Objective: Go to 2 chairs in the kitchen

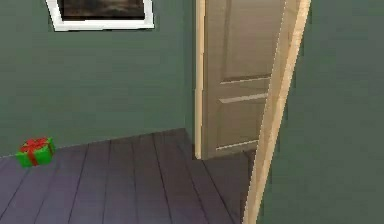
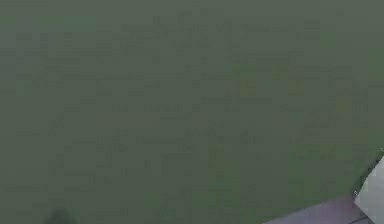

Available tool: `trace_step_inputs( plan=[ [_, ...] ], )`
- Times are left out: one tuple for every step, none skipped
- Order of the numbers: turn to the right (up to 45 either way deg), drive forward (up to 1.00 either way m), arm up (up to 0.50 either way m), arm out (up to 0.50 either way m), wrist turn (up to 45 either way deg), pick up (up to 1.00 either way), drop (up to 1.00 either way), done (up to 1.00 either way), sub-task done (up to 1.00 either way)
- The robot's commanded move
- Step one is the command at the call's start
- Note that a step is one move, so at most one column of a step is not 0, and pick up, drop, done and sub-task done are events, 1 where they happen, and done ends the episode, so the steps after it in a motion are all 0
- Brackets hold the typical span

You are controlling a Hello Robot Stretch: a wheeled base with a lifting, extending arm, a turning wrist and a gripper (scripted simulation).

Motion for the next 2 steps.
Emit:
trace_step_inputs(
  plan=[
    [0.0, 1.00, 0.00, 0.00, 0.0, 0.00, 0.00, 0.00, 0.00],
    [0.0, 0.05, 0.00, 0.00, 0.0, 0.00, 0.00, 0.00, 0.00]
  ],
)
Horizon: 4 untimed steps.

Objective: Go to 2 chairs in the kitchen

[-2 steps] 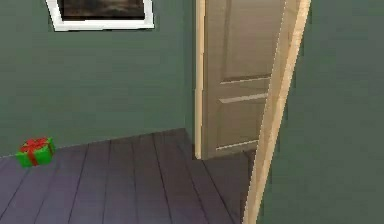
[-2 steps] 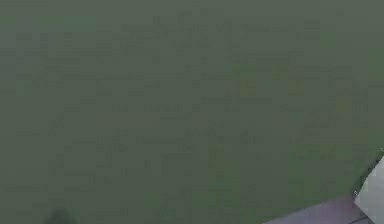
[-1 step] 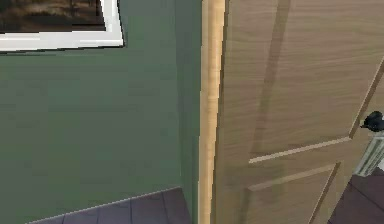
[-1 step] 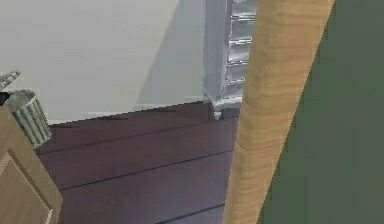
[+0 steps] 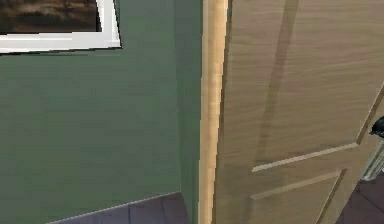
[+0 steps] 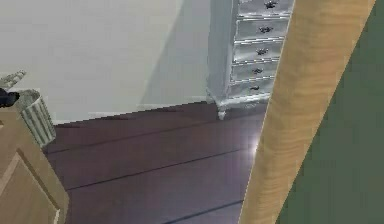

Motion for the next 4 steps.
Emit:
trace_step_inputs(
  plan=[
    [45.0, 0.00, 0.00, 0.00, 0.0, 0.00, 0.00, 0.00, 0.00],
    [15.0, 0.00, 0.00, 0.00, 0.0, 0.00, 0.00, 0.00, 0.00],
    [0.0, 0.15, 0.00, 0.00, 0.0, 0.00, 0.00, 0.00, 0.00],
    [42.0, 0.00, 0.00, 0.00, 0.0, 0.00, 0.00, 0.00, 0.00]
  ],
)
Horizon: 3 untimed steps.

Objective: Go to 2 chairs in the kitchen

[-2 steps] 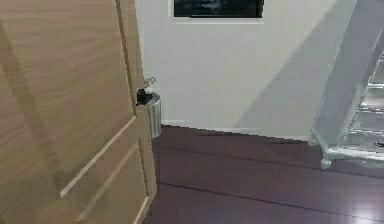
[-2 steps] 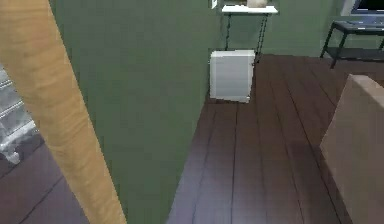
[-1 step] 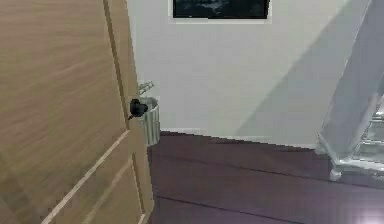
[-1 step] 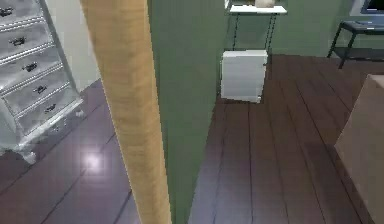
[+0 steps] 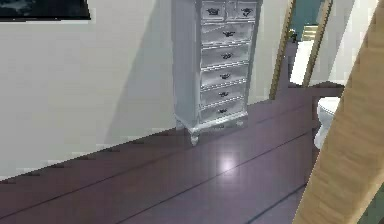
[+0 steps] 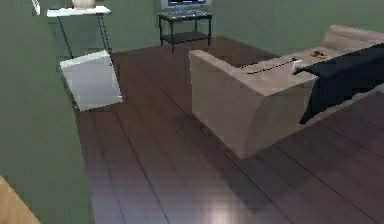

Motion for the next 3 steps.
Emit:
trace_step_inputs(
  plan=[
    [0.0, 0.45, 0.00, 0.00, 0.0, 0.00, 0.00, 0.00, 0.00],
    [30.0, 0.00, 0.00, 0.00, 0.0, 0.00, 0.00, 0.00, 0.00],
    [0.0, 1.00, 0.00, 0.00, 0.0, 0.00, 0.00, 0.00, 0.00]
  ],
)
